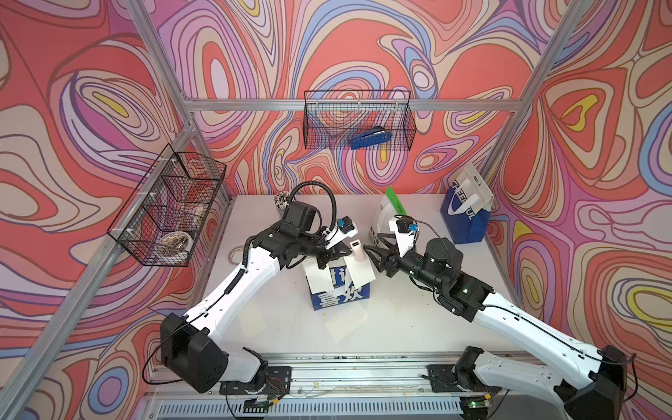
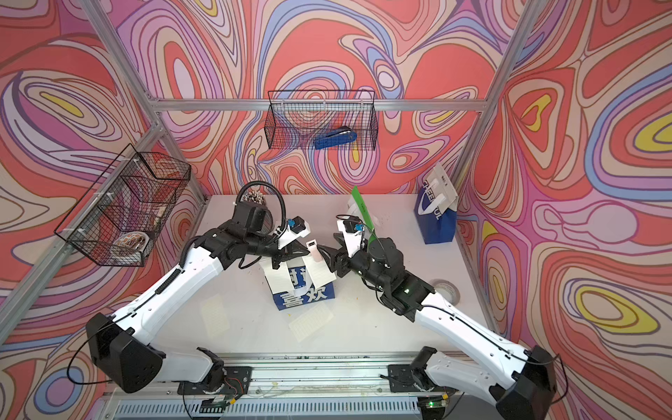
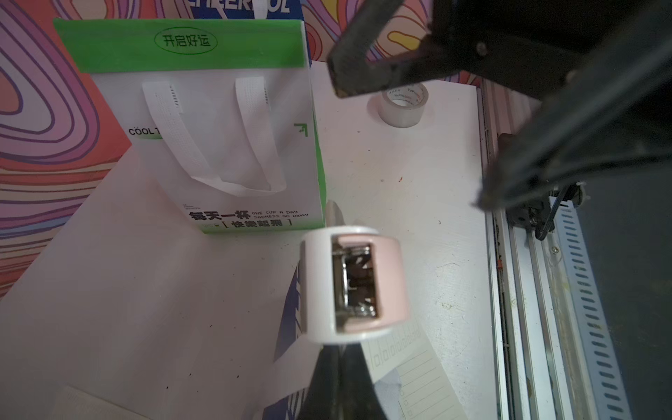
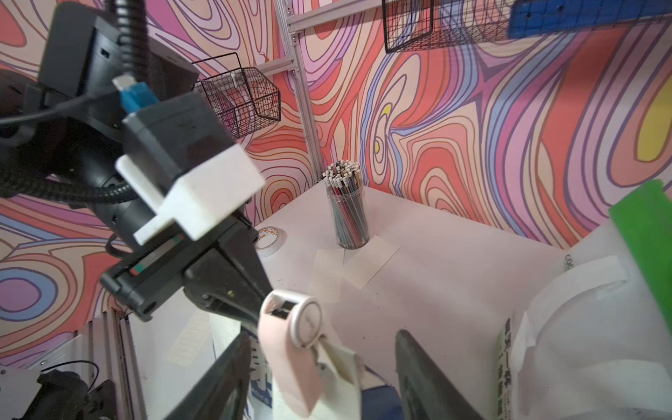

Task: Staple the receipts to the bags
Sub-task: Staple the receipt to the takeout bag.

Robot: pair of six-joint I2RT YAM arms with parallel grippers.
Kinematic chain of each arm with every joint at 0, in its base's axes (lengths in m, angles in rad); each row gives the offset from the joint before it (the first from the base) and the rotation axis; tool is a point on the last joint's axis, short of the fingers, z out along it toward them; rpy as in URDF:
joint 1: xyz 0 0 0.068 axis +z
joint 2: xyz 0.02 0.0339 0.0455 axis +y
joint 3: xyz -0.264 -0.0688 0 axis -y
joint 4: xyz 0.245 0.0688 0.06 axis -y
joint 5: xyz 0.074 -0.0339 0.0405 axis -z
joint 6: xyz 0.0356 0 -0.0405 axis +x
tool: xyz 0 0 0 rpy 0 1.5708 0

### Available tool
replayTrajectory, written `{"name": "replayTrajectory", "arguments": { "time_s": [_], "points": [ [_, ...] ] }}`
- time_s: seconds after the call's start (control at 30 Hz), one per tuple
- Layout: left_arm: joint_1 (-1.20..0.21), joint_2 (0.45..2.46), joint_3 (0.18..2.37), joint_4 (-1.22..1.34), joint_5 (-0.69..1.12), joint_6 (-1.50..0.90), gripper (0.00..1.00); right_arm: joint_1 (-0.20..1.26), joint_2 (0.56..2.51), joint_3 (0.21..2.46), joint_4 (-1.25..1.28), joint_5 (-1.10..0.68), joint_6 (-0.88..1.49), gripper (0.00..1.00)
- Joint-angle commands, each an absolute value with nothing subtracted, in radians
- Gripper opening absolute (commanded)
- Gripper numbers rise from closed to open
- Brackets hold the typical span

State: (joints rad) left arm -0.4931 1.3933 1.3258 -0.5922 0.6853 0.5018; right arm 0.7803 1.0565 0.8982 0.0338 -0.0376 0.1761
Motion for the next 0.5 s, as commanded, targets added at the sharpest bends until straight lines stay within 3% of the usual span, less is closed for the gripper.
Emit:
{"name": "replayTrajectory", "arguments": {
  "time_s": [0.0,0.47],
  "points": [
    [-0.501,1.404,1.318,-0.518,0.644,0.400,0.00,0.829,1.099,0.953,0.043,0.118,0.237,0.65],
    [-0.511,1.416,1.304,-0.485,0.658,0.391,0.00,0.882,1.272,1.082,-0.039,0.235,0.077,0.51]
  ]
}}
